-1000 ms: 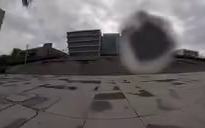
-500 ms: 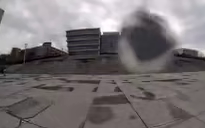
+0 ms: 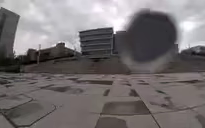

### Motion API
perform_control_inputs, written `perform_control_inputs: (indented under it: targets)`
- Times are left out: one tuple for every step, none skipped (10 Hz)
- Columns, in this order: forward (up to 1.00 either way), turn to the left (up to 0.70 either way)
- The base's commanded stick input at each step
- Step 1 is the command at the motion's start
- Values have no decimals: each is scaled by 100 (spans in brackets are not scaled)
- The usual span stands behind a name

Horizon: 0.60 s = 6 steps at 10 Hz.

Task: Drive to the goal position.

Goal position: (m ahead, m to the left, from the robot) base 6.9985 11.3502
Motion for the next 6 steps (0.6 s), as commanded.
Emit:
perform_control_inputs:
  targets:
    - [70, 25]
    - [70, 35]
    - [70, 35]
    - [70, 35]
    - [70, 35]
    - [70, 28]
